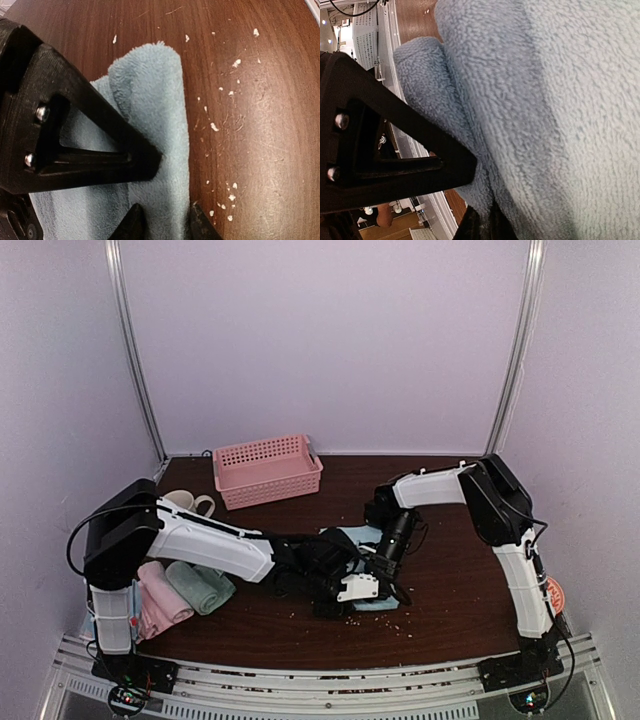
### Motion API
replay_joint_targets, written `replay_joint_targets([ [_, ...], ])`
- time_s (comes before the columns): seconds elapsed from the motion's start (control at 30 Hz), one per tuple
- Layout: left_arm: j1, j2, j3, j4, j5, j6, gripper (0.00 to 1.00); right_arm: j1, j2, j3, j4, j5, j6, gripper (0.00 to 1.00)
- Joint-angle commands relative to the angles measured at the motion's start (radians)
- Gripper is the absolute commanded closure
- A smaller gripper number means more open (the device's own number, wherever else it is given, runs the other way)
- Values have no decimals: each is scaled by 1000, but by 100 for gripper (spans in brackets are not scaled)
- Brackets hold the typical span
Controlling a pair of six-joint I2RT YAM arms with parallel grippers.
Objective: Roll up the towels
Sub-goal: Roll the towel at the center of the board.
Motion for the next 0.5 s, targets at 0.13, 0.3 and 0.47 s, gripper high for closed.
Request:
replay_joint_targets([
  [0.13,-20,36,-9,-22,16,14,71,-6,-1,17,31,40,-11,95],
  [0.3,-22,73,28,-75,-34,-15,84,-9,-40,40,-19,30,-62,90],
  [0.47,-20,87,57,-121,-51,-55,96,-17,-156,31,-23,48,-113,74],
])
